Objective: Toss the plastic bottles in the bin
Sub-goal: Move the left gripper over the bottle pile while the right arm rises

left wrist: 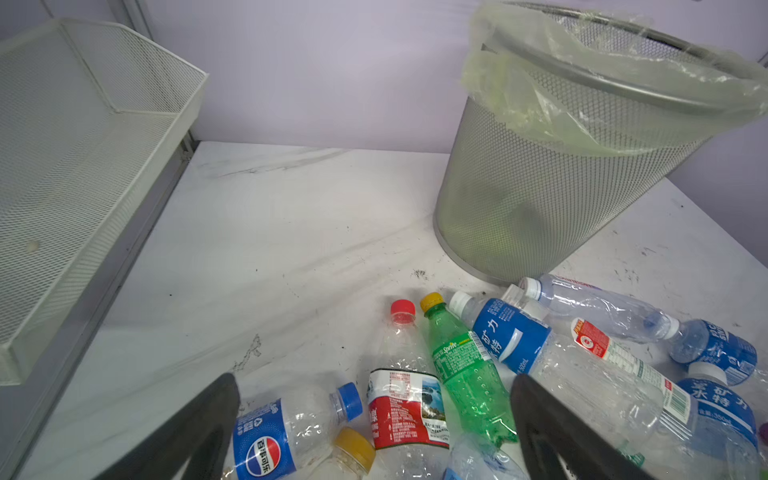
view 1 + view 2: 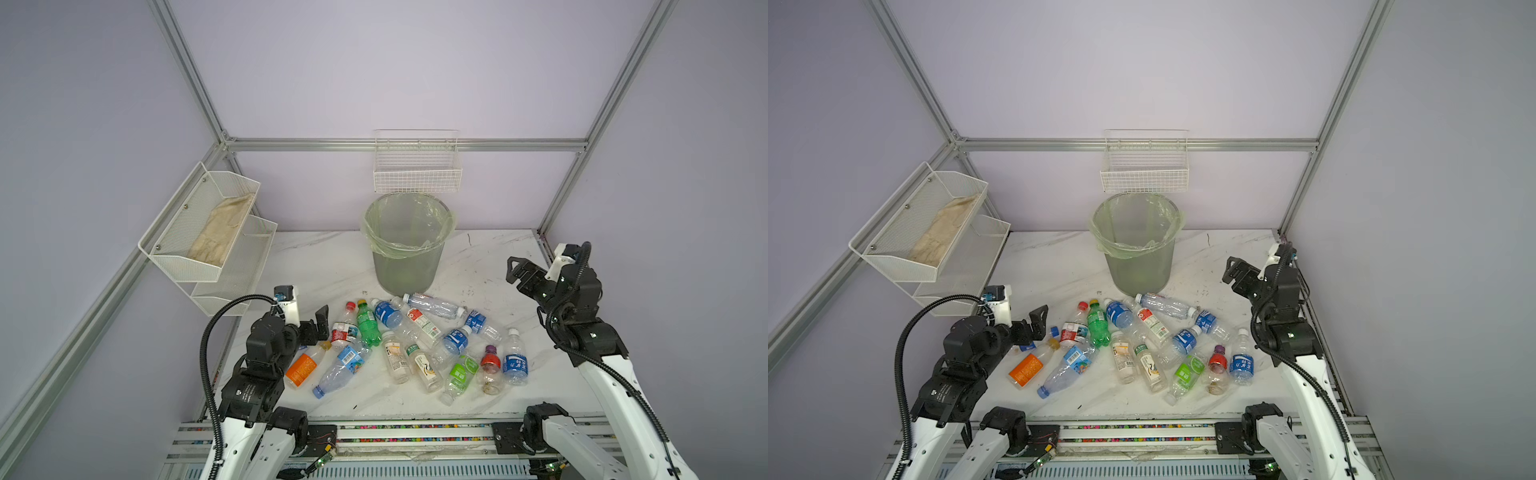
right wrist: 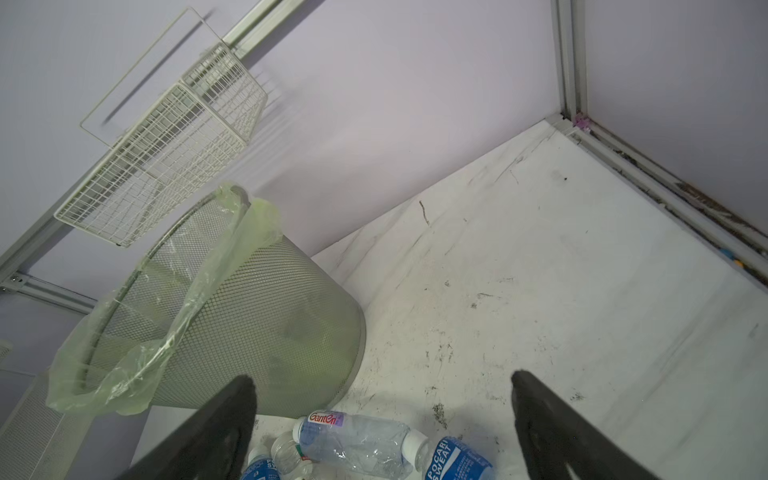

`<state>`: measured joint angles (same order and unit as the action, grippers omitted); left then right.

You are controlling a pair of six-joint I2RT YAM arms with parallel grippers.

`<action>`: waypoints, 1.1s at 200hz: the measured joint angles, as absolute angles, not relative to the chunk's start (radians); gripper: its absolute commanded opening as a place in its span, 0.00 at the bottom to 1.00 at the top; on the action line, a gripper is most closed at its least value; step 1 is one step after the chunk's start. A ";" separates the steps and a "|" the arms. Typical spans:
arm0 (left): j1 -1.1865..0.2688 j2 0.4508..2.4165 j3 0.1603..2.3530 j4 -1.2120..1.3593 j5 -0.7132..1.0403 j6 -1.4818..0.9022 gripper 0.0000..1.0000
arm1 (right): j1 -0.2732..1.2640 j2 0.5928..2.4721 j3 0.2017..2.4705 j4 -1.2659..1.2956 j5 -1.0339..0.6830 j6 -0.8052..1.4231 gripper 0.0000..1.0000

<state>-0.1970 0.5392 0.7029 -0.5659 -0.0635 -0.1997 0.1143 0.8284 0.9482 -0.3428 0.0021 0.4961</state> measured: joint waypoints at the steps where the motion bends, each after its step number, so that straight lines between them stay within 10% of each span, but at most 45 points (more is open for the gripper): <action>1: -0.199 0.541 0.703 -0.566 -0.063 -0.200 1.00 | 0.114 0.826 0.948 -0.345 0.004 0.496 0.97; 220: -0.568 0.771 0.704 -0.831 -0.062 -0.685 0.93 | 0.114 0.699 0.908 -0.491 -0.087 0.405 0.97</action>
<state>-0.5682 0.7712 0.7040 -0.8307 -0.0616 -0.6846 0.1143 0.6991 0.9085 -0.4911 -0.0868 0.4046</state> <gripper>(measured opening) 0.925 0.974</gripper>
